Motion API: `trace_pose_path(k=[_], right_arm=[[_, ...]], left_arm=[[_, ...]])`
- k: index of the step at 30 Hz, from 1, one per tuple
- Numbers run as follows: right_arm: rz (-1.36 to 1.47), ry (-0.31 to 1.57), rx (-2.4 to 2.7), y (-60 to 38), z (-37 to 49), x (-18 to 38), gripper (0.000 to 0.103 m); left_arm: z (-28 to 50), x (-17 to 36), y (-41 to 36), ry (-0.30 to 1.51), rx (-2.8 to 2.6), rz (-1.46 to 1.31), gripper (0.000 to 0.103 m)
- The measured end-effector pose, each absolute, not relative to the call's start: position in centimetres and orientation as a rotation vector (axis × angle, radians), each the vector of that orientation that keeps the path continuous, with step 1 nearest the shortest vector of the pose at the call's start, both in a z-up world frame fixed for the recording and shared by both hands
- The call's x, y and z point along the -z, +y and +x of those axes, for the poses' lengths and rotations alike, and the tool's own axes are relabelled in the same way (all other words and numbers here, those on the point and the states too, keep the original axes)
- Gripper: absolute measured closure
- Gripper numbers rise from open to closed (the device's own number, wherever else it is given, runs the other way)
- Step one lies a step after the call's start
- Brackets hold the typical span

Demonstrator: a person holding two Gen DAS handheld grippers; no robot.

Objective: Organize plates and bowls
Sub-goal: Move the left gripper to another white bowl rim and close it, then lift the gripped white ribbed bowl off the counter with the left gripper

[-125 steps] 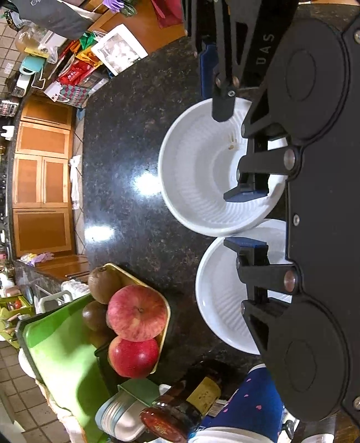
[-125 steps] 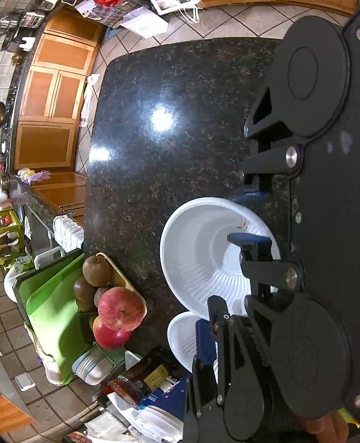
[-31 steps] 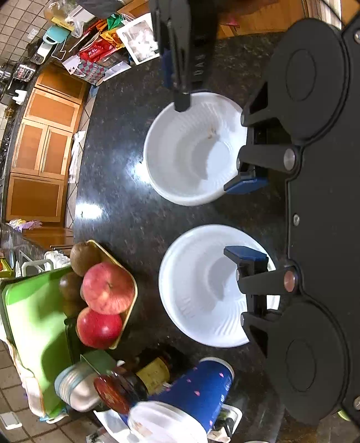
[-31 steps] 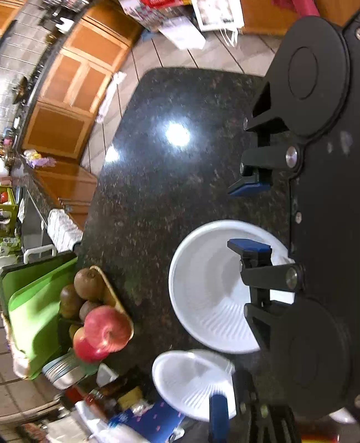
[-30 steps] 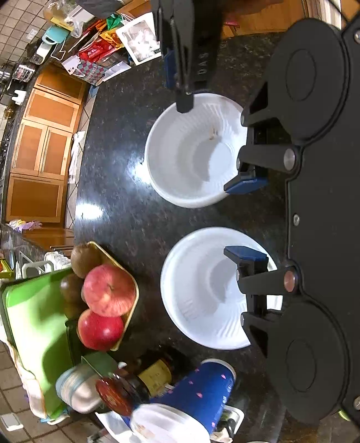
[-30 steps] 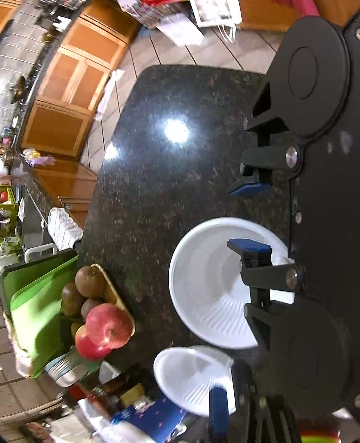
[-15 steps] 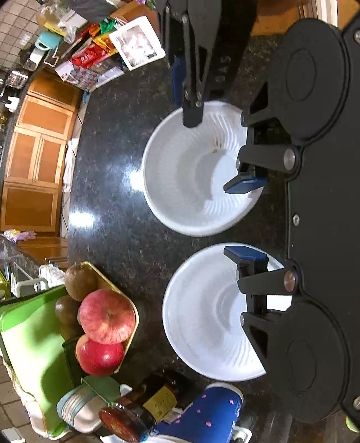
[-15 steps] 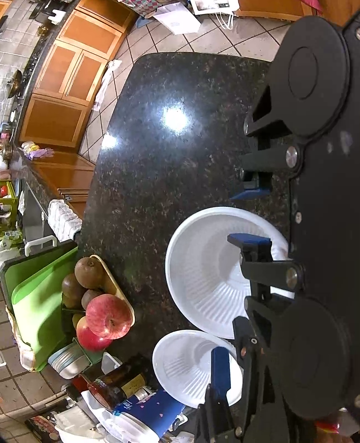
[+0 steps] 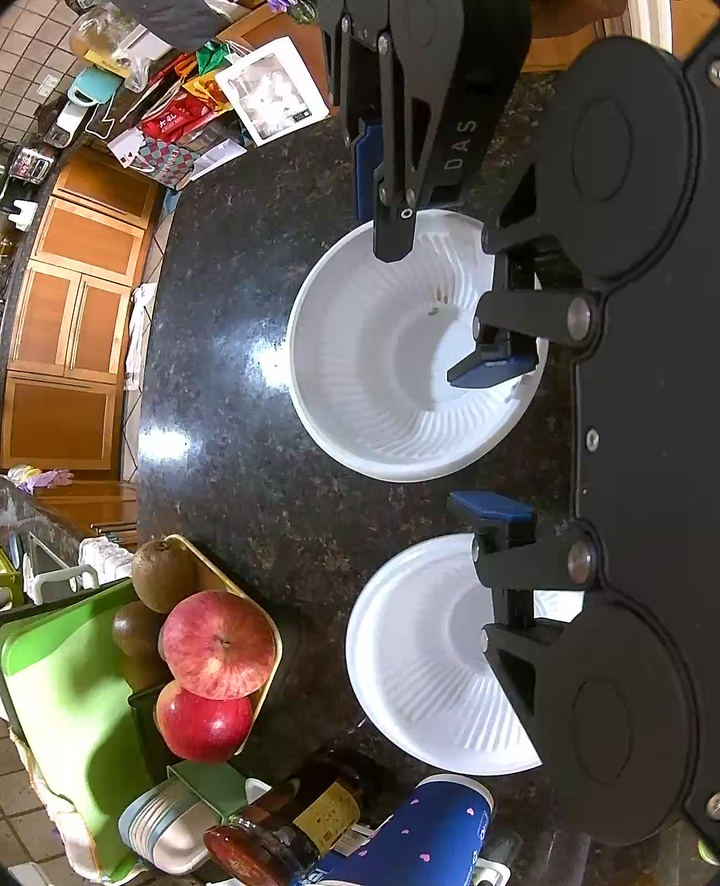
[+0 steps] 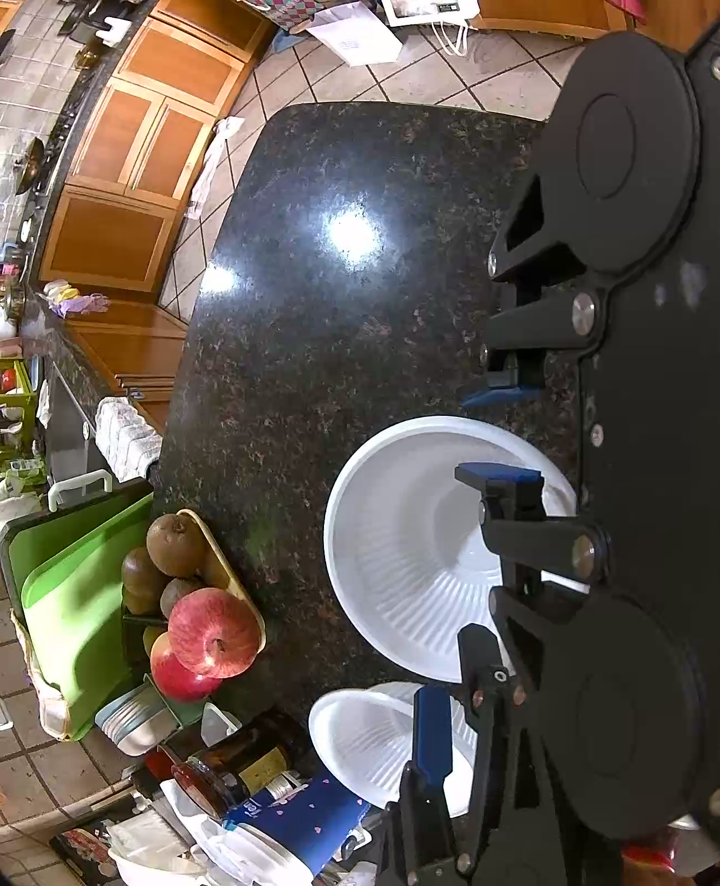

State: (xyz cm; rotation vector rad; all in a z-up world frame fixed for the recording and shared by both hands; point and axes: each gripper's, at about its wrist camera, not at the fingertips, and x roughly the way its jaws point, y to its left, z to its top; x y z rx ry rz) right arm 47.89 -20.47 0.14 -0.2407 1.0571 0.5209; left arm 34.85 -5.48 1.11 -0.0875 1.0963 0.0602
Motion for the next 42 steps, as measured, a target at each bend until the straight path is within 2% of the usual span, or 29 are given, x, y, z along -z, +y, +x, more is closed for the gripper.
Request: trace_pose_path(k=[6,8,12,14,35,42], right_arm=[[-0.243,1.060,-0.532,-20.4,47.7,0.0,0.085],[-0.251,1.053,-0.531,-20.4,47.6,0.0,0.085],[-0.260,1.041,-0.525,-20.4,47.4,-0.1,0.085],[-0.253,1.041,-0.524,-20.6,47.4,-0.1,0.085],[-0.215,1.061,-0.494,-23.1,46.6,0.2,0.084],[-0.210,1.025,-0.479,-23.5,45.7,-0.6,0.084]], left_arm=[[35.2,-0.5,-5.6,1.117,-0.025,-0.094,0.061],[35.2,-0.4,-5.8,1.113,-0.027,-0.088,0.061],[35.2,-0.4,-5.8,1.108,-0.037,-0.077,0.071],[35.2,-0.4,-5.7,1.109,-0.033,-0.080,0.072],[36.0,-0.1,-7.7,1.057,-0.005,-0.023,0.070],[35.8,-0.4,-7.6,1.066,-0.004,-0.043,0.076]])
